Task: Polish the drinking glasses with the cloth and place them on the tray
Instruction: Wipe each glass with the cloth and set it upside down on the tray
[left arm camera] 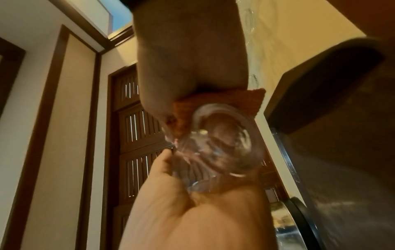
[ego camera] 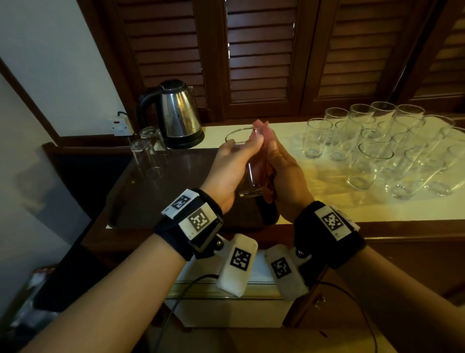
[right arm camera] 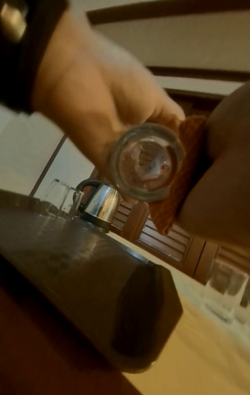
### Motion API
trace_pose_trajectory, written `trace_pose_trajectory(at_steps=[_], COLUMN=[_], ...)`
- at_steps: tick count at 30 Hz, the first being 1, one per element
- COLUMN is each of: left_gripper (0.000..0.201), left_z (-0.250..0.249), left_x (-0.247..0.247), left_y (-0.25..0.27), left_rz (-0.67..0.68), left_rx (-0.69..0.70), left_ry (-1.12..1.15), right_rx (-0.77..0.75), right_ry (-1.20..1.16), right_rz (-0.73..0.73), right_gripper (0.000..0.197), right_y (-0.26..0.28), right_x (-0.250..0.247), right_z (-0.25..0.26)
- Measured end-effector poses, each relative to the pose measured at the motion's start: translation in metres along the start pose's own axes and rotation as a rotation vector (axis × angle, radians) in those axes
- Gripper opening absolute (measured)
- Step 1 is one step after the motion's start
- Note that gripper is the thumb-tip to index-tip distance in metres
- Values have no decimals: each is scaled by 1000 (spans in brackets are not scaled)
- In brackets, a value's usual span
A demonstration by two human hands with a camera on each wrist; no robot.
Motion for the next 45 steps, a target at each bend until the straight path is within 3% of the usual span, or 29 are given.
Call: trace_pose_trajectory(at_steps=[5,9,12,16,18,20,22,24,27,32,37,40,43,45], left_gripper=[78,72,54,62,73,70,46,39,46,72,58,73,56,64], left_z=[-6,-11,-13,-15,-14,-13,-13,-11,-6,-3,-7,-9,-10,-11], left_x=[0,4,13,16,13,12,11,13,11,1,4,8,4,1], left_y=[8,8,12,18,20,16,13,12,11,10,7,7,7,9], left_rz=[198,67,44,111,138,94,12,-9,-27,94,-50,-67,15,76], left_rx=[-20,-8,0,-28,-68,-46,-32,-57,-51,-96,23,30,-21,-58], left_ry=[-5,-70,-106,-70,-53,-59,-38,-52,-92,9,-47,-139,-60,-4], right_rx=[216,113,47,243,285,254,170,73,52,231,65,21,163,252], right_ry=[-342,-167,-69,-392,-445,-392,-232,-49,25,-244,-27,16,-173,-312], right_rz=[53,-22,-40,-1,6,-29,-61,-65,-40,25,-42,-43,7,22], right_gripper=[49,43,44,49,54,53,47,45,45,46,48,46,46,53], right_y=[7,3,-1,3,3,1,-2,-4,-5,-1,-10,-12,-9,-8], right_x=[-10,-10,-6,-8,-13,-15,-12,-6,0,-6,-1,4,3,-1], right_z=[7,10,8,7,7,6,8,9,5,-4,1,-1,-5,-7])
Point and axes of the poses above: each hand's wrist, its own y-axis away from the middle knuckle, its own x-axis out of the palm, z = x × y, the point moved 3 cm from there along -y, towards the middle knuckle, and after that the axes turned 6 degrees about y, right-handed, at the moved point
